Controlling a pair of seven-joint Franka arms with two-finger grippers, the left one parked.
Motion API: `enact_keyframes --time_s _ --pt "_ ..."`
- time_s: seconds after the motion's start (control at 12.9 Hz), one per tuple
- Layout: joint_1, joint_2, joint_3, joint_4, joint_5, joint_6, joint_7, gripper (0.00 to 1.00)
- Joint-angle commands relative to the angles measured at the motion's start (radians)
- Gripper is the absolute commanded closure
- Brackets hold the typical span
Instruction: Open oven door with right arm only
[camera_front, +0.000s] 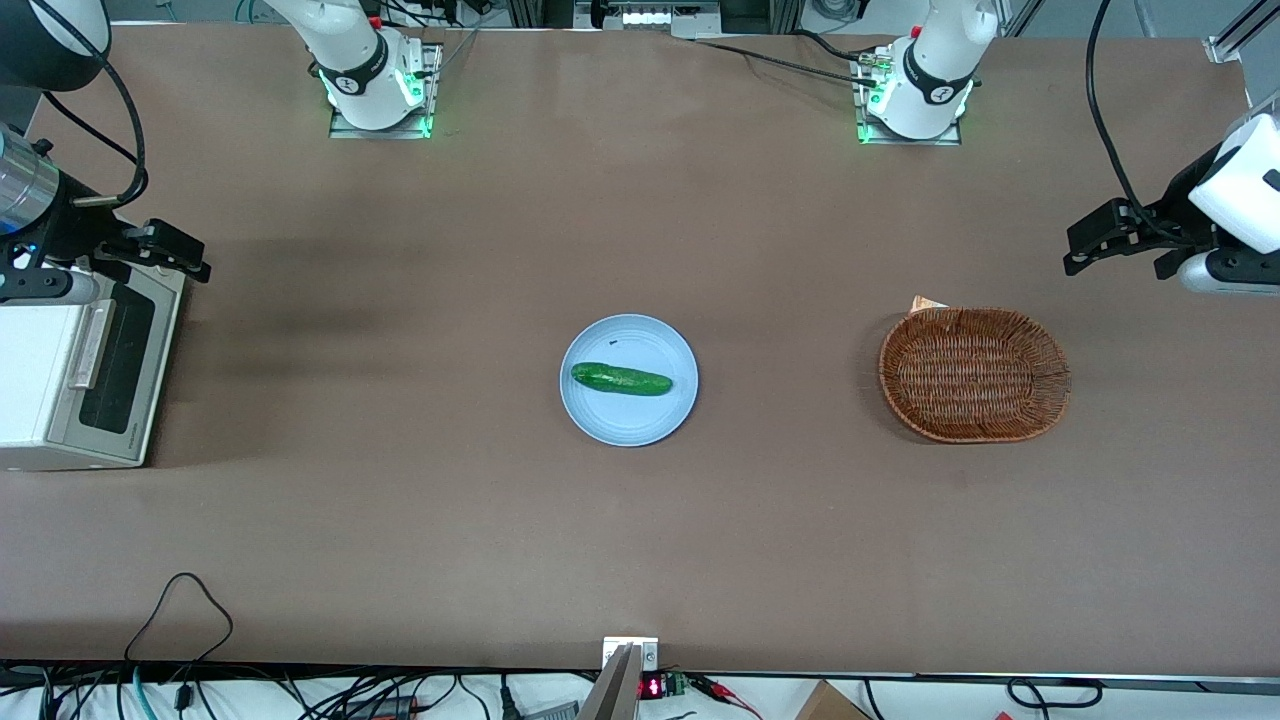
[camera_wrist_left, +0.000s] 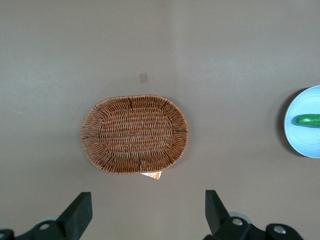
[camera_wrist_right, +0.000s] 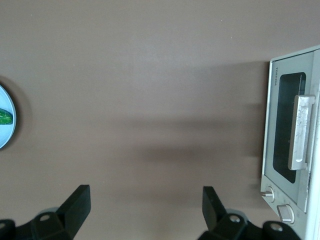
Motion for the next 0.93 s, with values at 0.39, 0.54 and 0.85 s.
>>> enact_keyframes --time_s 0.39,0.54,0.85 --pt "-0.015 0.012 -0.001 0.023 0.041 -0.018 -0.009 0.0" --pt "-0.015 0.012 0.001 0.023 0.041 -0.018 -0.009 0.01" --pt "-0.015 0.01 0.001 0.022 0.041 -0.02 -0.017 0.01"
